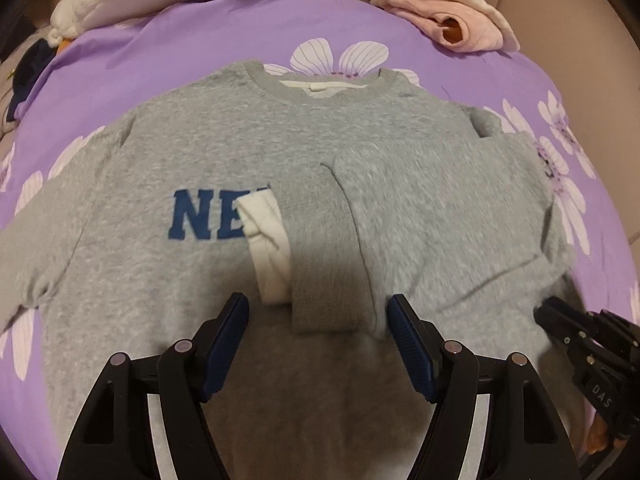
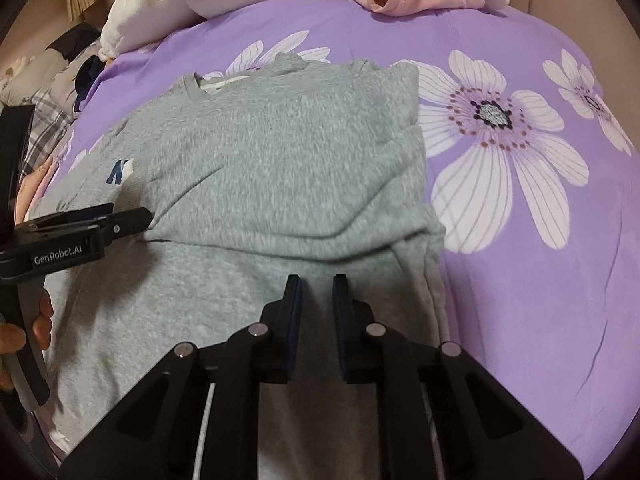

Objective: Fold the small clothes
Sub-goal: 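Move the left tool to the other sleeve cuff of the sweatshirt, then grasp the other sleeve cuff with the left tool and lift it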

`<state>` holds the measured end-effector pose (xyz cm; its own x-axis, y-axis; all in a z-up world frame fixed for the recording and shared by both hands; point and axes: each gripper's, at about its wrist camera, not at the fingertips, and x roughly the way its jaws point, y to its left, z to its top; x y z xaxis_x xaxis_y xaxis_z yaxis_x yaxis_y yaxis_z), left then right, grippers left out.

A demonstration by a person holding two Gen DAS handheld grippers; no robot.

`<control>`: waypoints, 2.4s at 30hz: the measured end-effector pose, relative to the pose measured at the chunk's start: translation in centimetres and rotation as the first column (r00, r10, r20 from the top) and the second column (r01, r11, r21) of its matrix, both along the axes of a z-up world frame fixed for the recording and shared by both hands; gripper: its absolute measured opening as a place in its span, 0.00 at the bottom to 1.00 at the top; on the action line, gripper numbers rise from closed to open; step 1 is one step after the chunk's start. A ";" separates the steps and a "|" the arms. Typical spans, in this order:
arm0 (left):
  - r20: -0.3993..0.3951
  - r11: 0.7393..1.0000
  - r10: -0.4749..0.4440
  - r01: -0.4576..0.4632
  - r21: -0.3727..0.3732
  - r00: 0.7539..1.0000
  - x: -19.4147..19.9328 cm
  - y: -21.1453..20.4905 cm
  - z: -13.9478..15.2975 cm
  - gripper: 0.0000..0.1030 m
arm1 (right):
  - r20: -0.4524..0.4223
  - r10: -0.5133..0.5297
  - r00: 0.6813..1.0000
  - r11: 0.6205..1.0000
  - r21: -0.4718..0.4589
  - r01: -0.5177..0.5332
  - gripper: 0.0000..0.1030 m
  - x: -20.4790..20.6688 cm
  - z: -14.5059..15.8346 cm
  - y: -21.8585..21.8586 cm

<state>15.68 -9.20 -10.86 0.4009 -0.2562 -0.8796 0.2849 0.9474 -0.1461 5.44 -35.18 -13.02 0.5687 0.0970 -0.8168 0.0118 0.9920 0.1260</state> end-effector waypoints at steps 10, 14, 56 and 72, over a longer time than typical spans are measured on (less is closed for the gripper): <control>-0.016 0.951 0.166 -0.164 -0.262 0.986 -4.9 10.8 4.2 0.79 | 0.139 0.037 0.990 0.993 0.104 -0.052 0.64 -6.0 3.9 2.3; -0.071 0.879 0.298 -0.303 -0.367 0.952 -6.6 16.8 3.8 0.83 | 0.154 0.042 0.987 0.989 0.133 -0.063 0.80 -6.7 4.1 3.8; -0.228 0.326 0.832 -0.779 -0.537 0.505 -1.2 40.7 -2.5 0.19 | 0.062 0.159 0.985 0.965 0.201 -0.168 0.84 -4.3 0.9 12.5; 0.282 0.815 0.551 -0.435 -0.382 0.785 0.2 26.3 9.5 0.15 | 0.067 0.054 0.996 0.961 0.268 -0.070 0.84 -5.3 0.7 9.2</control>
